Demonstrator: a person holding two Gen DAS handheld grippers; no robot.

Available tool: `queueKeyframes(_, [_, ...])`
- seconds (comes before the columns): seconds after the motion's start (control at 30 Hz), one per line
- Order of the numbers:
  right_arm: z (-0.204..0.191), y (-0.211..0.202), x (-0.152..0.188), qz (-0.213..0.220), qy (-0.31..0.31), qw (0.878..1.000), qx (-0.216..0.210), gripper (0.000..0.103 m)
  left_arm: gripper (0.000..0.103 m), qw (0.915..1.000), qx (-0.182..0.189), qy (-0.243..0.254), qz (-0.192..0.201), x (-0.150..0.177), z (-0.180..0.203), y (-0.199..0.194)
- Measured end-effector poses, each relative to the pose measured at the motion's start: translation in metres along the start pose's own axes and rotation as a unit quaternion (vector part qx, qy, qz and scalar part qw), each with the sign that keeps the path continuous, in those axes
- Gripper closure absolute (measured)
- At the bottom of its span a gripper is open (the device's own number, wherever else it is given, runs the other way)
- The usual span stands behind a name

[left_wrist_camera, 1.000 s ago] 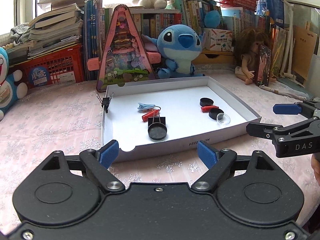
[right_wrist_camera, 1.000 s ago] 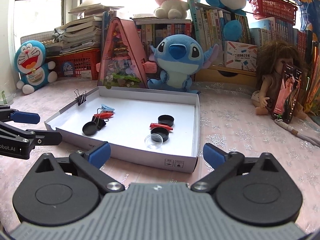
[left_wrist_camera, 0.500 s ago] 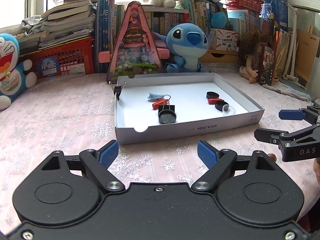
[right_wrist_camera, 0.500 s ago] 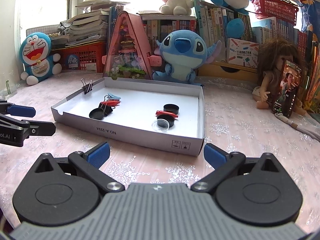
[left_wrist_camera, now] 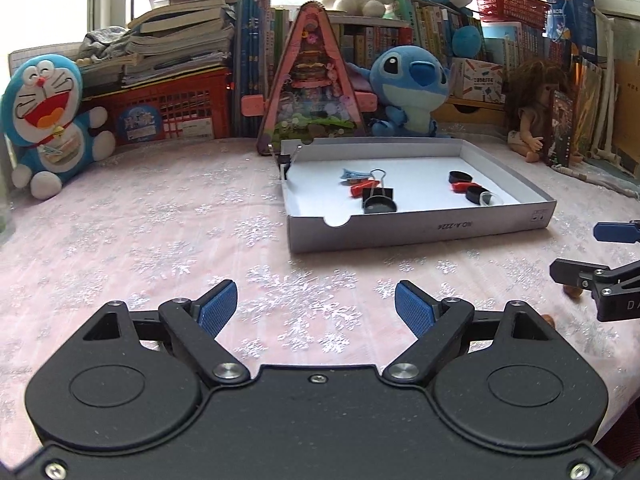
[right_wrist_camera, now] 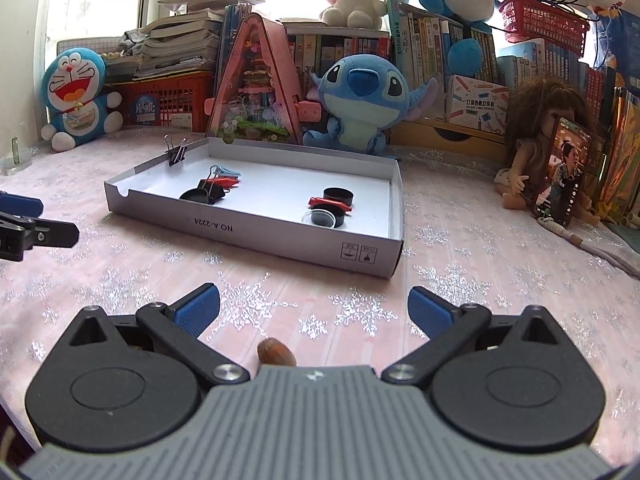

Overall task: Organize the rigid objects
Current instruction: 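Move the left tool toward a black lid on the table while the right tool approaches a brown acorn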

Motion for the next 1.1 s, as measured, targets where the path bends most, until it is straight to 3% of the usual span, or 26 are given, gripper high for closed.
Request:
queueKeyframes(0.43, [-0.001,-0.009,0.019,-0.002,0.0,1.0,0.015,0.0,0.017,0.9978,-0.054,-0.018,0.033,0.017,-0.033,-0.022])
queueKeyframes(0.7, [-0.005,-0.009,0.024,-0.008,0.002,1.0,0.004,0.0,0.019,0.9942,-0.085,-0.066,0.005,0.025,-0.068,-0.004])
queueKeyframes(1.0, [-0.01,-0.017,0.027,0.003,0.012,1.0,-0.017,0.011,0.03,0.9939,-0.086,-0.069,-0.008,0.033,-0.072,0.005])
queueKeyframes(1.1, [-0.014,-0.02,0.027,0.007,0.008,1.0,-0.021,0.017,0.039,0.9941,-0.082,-0.07,-0.007,0.032,-0.07,0.005])
Point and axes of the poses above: each gripper's, at about its wrist camera, not at the fingertips, and y roughly the way its jaws point, z to its right, x to its underside, the point moved 9 cm from there along y, roughly the way its jaws point, and after that the axes turned 4 degrees about -z, right-handed, at the moved point
